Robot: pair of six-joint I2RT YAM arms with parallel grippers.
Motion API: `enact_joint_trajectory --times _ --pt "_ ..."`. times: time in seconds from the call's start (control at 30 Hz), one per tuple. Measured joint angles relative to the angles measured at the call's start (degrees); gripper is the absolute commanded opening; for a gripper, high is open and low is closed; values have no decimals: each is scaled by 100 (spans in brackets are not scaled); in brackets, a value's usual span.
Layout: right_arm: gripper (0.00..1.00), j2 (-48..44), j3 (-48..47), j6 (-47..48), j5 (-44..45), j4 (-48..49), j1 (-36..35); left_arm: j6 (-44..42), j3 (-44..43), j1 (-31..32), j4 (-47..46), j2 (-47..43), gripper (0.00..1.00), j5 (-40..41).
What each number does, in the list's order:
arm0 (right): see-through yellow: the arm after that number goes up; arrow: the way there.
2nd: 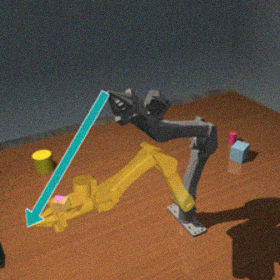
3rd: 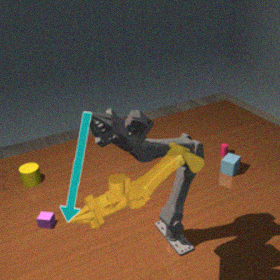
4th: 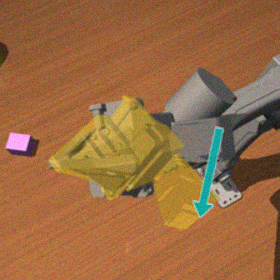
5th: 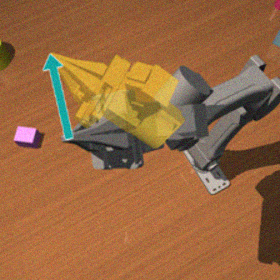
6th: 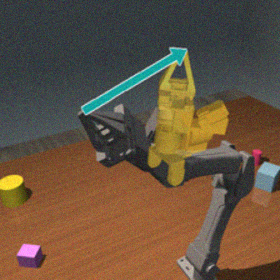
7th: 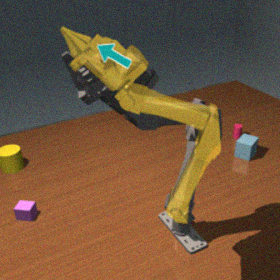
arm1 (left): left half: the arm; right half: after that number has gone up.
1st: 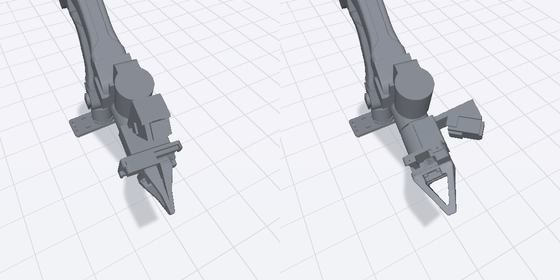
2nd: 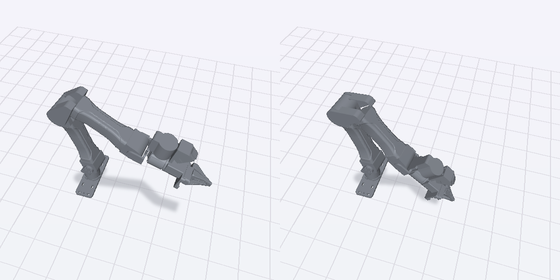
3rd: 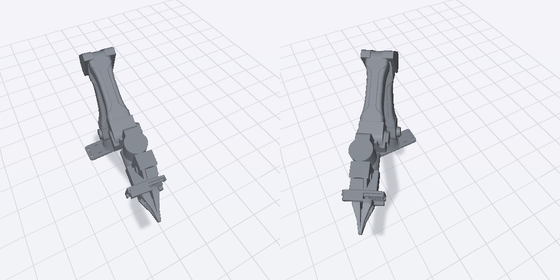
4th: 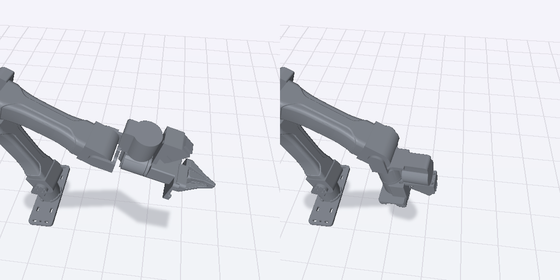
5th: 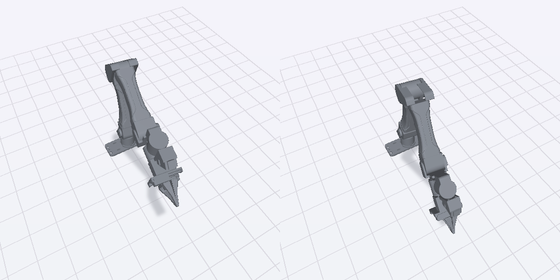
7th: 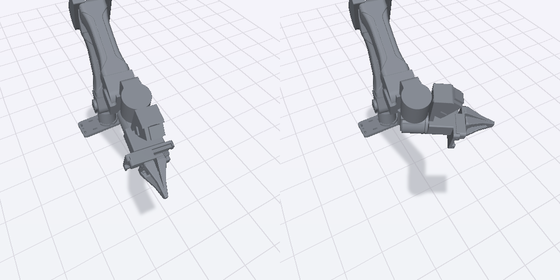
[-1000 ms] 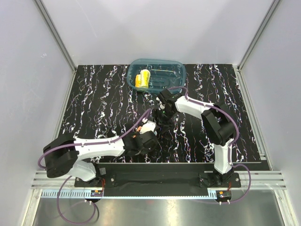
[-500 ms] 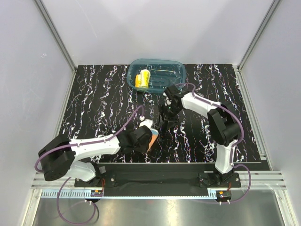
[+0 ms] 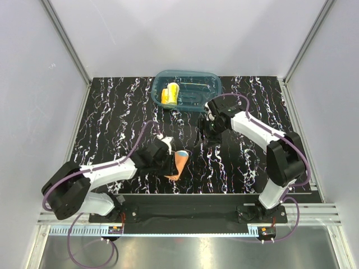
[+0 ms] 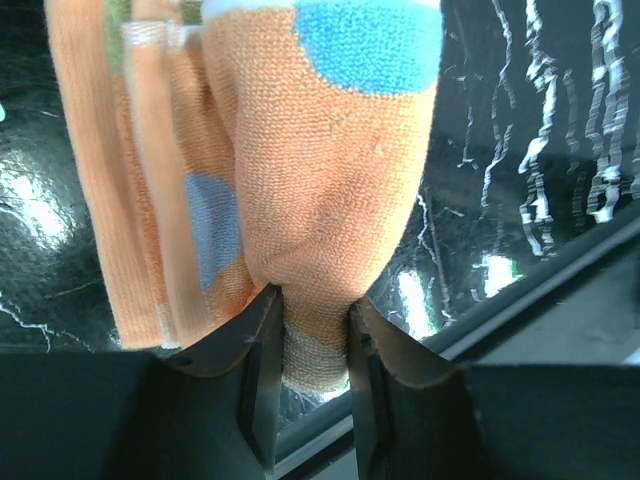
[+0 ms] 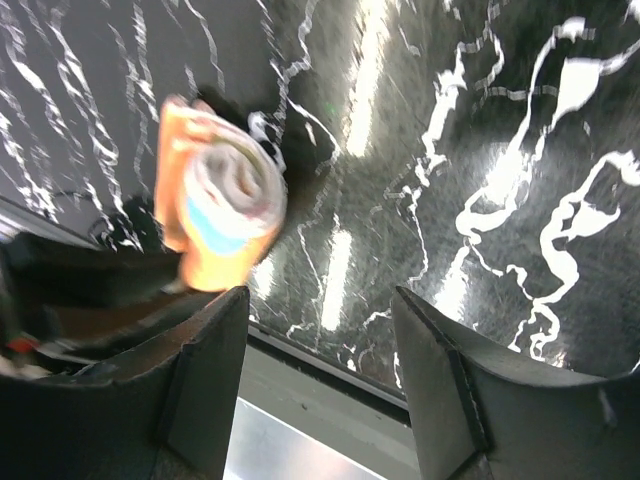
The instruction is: Roll the towels
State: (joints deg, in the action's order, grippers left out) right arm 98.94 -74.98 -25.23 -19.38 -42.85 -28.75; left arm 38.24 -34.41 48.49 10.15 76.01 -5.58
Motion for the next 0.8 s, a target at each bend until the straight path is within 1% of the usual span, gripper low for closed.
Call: enact_joint_trajectory --times 0.17,0.43,0.57,0.67,0.8 --pt "66 -31 387 -2 -155 101 0 238 339 -627 -446 -98 19 -730" --pt "69 -315 997 -68 -914 782 -2 713 1045 -1770 -1410 -170 18 -2004" --pt "71 -555 1410 -232 -1373 1484 -2 949 1355 -2354 -1790 -157 17 -2588" --pt "71 -654 1886 -501 -1788 2328 -20 1121 1519 -2778 -2041 -24 17 -3036" --pt "73 -588 2402 -852 -2065 3320 -184 1307 1631 -3209 -2356 328 15 -3576"
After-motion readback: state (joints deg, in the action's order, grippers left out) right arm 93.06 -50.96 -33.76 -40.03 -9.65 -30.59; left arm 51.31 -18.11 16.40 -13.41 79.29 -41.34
